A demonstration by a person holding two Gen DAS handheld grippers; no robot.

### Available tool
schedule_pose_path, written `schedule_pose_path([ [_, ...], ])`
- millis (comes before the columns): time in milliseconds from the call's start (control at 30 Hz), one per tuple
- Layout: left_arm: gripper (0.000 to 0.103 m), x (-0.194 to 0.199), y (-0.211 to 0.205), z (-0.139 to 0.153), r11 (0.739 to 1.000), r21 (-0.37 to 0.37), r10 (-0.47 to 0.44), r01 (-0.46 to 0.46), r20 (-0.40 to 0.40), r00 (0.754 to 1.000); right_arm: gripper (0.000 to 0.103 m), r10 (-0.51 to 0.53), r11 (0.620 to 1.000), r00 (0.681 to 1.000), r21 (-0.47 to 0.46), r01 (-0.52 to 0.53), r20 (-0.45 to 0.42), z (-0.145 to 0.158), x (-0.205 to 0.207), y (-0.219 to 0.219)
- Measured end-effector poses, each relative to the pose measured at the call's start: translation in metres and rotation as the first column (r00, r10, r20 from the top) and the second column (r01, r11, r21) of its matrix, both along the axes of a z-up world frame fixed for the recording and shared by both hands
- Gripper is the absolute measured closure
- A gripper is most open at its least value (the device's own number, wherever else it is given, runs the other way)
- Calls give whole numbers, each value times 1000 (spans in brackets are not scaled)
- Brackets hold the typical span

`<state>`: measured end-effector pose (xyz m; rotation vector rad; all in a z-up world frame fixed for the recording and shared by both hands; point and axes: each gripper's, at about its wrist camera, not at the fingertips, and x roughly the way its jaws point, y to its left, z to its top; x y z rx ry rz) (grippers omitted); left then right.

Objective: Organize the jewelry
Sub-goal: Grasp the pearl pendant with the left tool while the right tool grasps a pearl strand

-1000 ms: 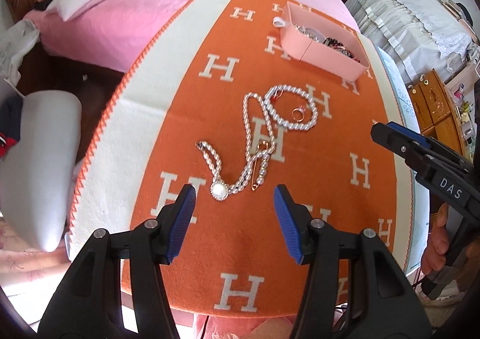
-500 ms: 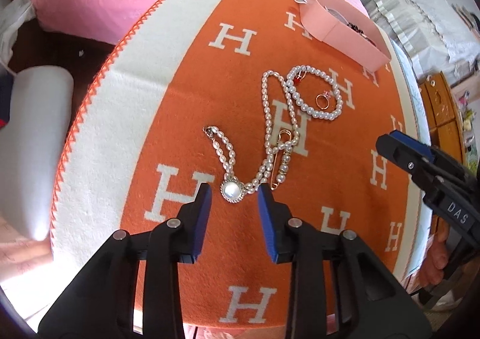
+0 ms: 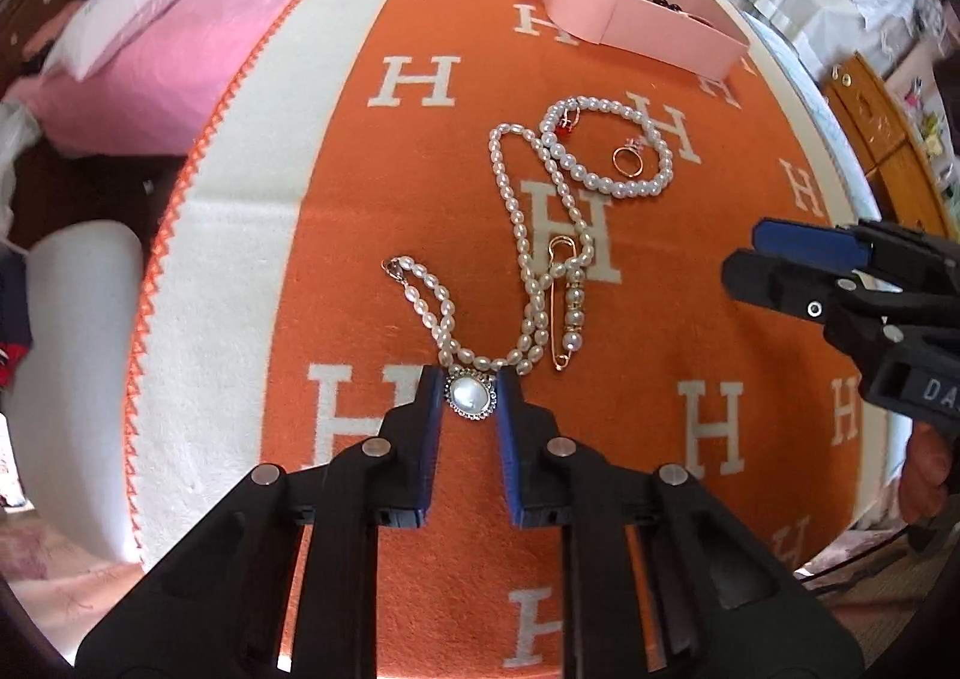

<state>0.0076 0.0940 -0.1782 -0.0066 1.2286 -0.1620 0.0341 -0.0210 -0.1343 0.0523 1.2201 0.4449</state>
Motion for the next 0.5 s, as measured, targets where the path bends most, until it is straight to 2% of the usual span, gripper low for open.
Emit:
schedule_pose_path([
  [67,89,-4,-3,0,1000,19,-5,5,16,1000,59,27,999,1000,20,-27,-14,-2,0,9],
  [200,92,-10,3,1,1000,3,25,-25,25,999,71,44,997,996,73,-39,-77,-11,4,22],
  [267,92,-13,8,2,999,-9,44,-43,22,999,73,52,995,993,88,-43,-105,-17,9,31],
  [500,92,-28,20,6,996,-29,88,-87,19,996,78,76,996,987,53,-69,-141,-31,19,64],
])
